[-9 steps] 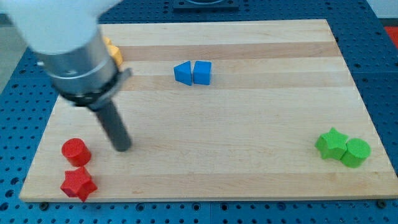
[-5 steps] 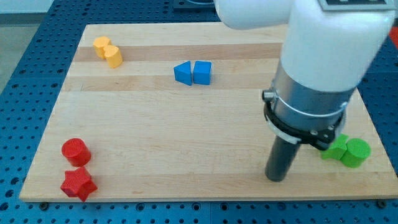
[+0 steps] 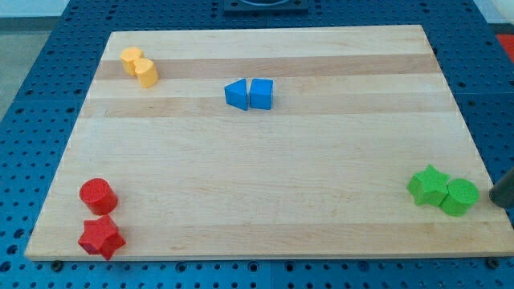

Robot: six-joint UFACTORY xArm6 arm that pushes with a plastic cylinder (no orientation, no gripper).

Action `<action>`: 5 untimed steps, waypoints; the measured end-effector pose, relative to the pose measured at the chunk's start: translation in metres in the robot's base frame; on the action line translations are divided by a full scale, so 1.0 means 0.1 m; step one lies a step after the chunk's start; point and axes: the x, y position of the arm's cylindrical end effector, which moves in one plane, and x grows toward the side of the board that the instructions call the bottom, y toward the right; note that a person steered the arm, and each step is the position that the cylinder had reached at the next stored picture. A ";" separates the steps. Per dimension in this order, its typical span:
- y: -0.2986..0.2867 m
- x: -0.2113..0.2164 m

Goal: Separate the green star and green circle

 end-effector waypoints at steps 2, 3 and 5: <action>-0.53 -0.01; -0.83 -0.01; -1.57 -0.06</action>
